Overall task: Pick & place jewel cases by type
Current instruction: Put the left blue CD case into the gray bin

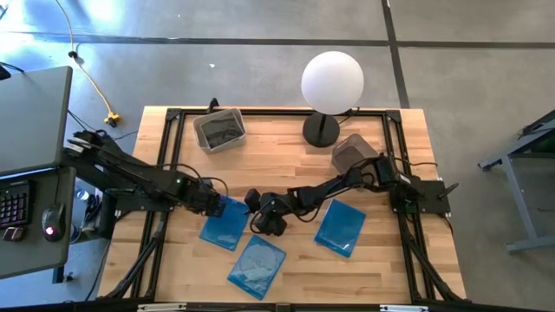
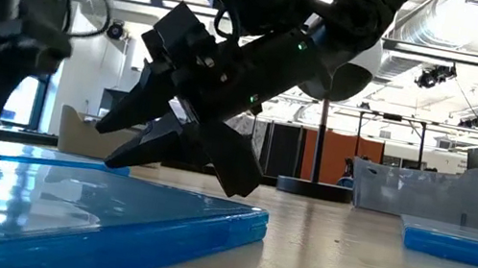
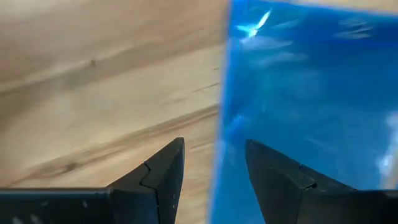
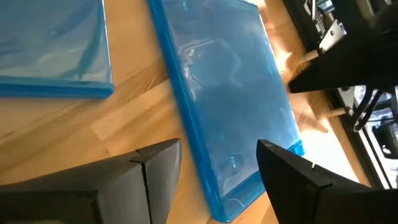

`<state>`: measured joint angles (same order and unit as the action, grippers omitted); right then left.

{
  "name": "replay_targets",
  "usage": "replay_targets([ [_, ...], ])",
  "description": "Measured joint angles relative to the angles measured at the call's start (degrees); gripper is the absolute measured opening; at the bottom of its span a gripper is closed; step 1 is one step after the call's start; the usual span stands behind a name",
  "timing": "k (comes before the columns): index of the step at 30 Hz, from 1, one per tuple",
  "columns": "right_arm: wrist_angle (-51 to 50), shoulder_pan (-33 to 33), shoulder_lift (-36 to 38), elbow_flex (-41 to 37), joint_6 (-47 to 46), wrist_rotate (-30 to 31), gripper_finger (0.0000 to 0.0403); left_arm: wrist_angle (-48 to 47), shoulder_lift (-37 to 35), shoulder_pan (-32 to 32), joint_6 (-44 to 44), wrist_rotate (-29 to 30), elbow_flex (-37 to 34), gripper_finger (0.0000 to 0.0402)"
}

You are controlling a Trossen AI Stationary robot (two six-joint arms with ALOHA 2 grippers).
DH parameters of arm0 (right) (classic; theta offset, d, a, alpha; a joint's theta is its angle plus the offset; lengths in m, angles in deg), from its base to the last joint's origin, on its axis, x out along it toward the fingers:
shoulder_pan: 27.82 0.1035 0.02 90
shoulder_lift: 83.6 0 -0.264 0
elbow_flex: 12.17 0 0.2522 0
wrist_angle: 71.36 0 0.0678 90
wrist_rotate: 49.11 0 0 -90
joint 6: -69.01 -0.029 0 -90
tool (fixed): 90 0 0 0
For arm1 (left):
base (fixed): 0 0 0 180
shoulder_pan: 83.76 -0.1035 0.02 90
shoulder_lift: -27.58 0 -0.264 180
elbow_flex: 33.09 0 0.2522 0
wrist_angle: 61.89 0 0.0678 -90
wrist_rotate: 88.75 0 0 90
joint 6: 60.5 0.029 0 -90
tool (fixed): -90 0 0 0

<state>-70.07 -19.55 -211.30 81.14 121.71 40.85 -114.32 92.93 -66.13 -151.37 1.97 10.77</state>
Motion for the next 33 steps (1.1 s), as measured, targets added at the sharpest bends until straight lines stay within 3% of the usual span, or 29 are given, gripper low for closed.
replay_targets([
  [8,-0.5,-0.2,0.0,0.0,0.3,0.1,0.0204,23.8,0.4,0.0,-2.3,-2.3,-8.2,0.0168],
  [15,-1.3,-0.2,0.2,-0.2,3.4,4.4,0.0204,26.8,0.6,0.0,-4.1,-3.3,-8.4,0.0168],
  [22,-5.1,2.1,1.3,-0.2,9.6,16.5,0.0204,24.2,0.5,0.0,-4.6,-5.0,-8.1,0.0168],
  [33,-9.9,4.6,2.6,-0.3,12.2,19.6,0.0204,23.9,0.5,0.0,-3.9,-4.3,-8.1,0.0168],
])
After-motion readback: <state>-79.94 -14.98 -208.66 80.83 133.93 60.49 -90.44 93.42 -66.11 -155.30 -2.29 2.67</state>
